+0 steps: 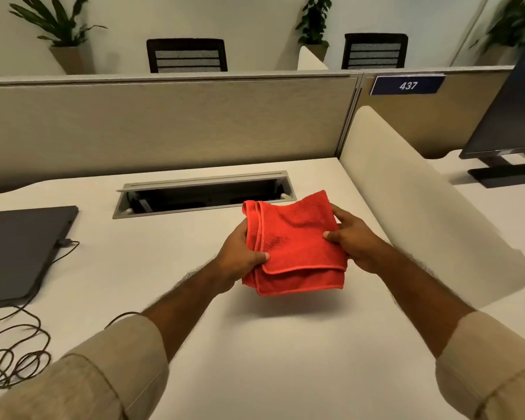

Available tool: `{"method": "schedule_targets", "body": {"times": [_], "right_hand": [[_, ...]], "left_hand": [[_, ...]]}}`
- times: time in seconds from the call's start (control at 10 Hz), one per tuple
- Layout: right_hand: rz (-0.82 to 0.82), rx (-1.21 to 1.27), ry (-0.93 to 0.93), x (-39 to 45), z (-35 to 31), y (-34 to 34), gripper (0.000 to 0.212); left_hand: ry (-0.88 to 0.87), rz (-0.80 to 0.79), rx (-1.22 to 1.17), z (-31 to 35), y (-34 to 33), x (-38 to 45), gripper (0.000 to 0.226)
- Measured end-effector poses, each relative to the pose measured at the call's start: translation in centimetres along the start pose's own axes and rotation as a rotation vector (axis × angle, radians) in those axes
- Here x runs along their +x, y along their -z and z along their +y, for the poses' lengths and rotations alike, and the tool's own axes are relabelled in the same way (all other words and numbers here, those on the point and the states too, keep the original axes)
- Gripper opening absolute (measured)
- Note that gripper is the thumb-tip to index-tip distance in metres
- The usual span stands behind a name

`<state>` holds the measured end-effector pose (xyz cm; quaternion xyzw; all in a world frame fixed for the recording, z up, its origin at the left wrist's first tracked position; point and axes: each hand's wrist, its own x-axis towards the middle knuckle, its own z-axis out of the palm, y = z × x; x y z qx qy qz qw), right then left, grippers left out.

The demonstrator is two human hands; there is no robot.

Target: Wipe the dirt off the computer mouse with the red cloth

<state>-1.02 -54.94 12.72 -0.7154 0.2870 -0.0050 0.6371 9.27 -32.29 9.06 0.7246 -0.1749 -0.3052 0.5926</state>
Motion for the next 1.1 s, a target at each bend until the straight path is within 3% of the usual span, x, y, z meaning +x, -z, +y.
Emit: {"method": "schedule_targets", "body": {"times": [0.2, 0.3, 0.4, 0.5, 0.6, 0.9, 1.1], "right_hand": [[0.143, -0.030, 0.030, 4.8, 1.2, 1.6, 0.072], [0.254, -0.437, 0.069, 6.1, 2.8, 1.7, 0.080], [0.345, -0.679, 0.219, 6.1, 4.5, 1.2, 0.068], [0.339, -0.824, 0.421, 5.8, 6.0, 0.0, 0.055], [0.178, -1.003, 0.437, 5.6, 7.8, -1.1, 0.064], [0.068, -1.109, 0.340, 6.9, 7.9, -0.1, 0.071], [0.162, -1.059, 0.396, 5.3, 7.2, -1.2, 0.072]], "left_hand": [[-0.010, 0.148, 0.110, -1.1, -2.5, 3.9, 0.081], [0.098, 0.229, 0.350, -2.1, -2.8, 4.8, 0.113], [-0.035, 0.239, 0.656, -2.7, -2.6, 5.6, 0.106], [-0.172, 0.074, 0.933, -3.3, -2.1, 6.4, 0.094], [-0.176, -0.072, 1.115, -4.3, -1.8, 6.7, 0.097], [-0.172, -0.109, 1.185, -4.3, -2.3, 7.6, 0.101], [-0.215, 0.034, 1.120, -3.9, 0.3, 4.5, 0.098]]}}
